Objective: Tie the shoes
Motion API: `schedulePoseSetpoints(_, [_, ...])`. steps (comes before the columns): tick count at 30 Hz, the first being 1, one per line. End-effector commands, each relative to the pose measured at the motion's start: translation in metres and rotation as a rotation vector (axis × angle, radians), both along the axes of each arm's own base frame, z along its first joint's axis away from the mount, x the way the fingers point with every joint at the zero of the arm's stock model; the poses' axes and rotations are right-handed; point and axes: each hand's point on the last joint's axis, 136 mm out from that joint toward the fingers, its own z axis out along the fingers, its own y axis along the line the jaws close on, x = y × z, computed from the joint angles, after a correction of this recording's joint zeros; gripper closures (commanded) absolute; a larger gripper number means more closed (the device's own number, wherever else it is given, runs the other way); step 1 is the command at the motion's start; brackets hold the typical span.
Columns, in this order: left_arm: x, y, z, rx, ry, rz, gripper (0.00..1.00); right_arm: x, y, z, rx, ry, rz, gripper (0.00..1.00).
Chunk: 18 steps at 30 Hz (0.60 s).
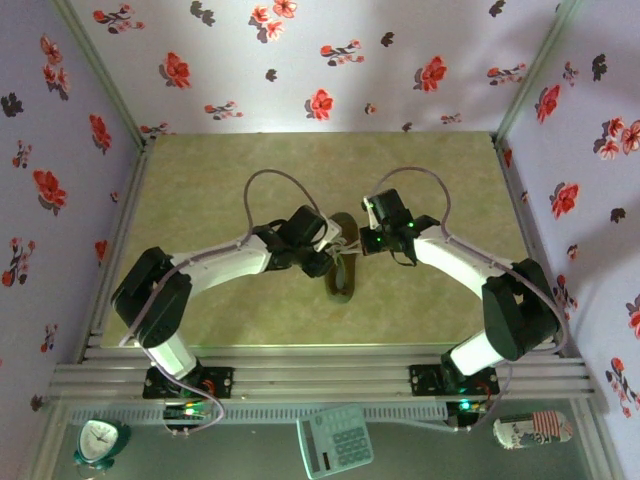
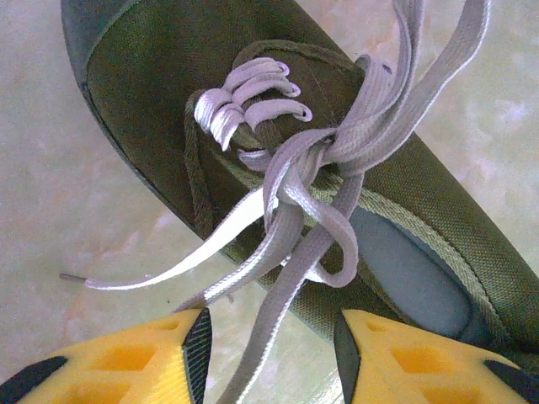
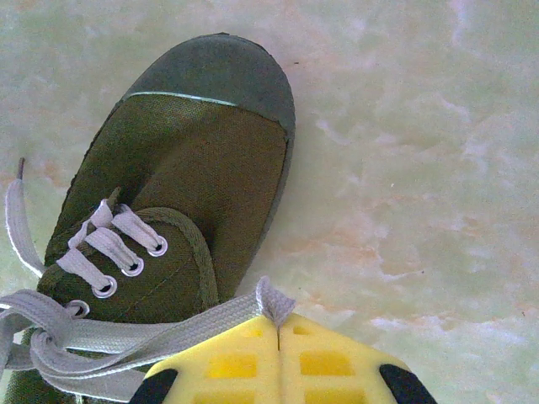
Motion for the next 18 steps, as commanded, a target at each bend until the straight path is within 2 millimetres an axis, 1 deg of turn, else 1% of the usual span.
schedulePoseSetpoints(1, [0.004,-0.001,-0.003,0.043,-0.017,-0.012,0.55,0.001,-0.001,0.006,0.025,-0.016,-0.013,1.0])
schedulePoseSetpoints(5, [0.005,-0.004,-0.007,0.055,-0.024,-0.015,0.57,0.001,0.0,0.008,0.032,-0.023,-0.014,1.0])
schedulePoseSetpoints(9, [0.007,-0.005,-0.01,0.082,-0.037,-0.042,0.6,0.004,-0.004,0.012,0.025,-0.03,-0.042,1.0])
schedulePoseSetpoints(15, [0.008,-0.005,-0.012,0.094,-0.041,-0.045,0.71,0.009,-0.003,0.014,0.015,-0.015,-0.052,1.0])
schedulePoseSetpoints(18, [0.009,-0.005,-0.012,0.1,-0.046,-0.044,0.75,0.013,-0.003,0.014,0.015,-0.004,-0.058,1.0])
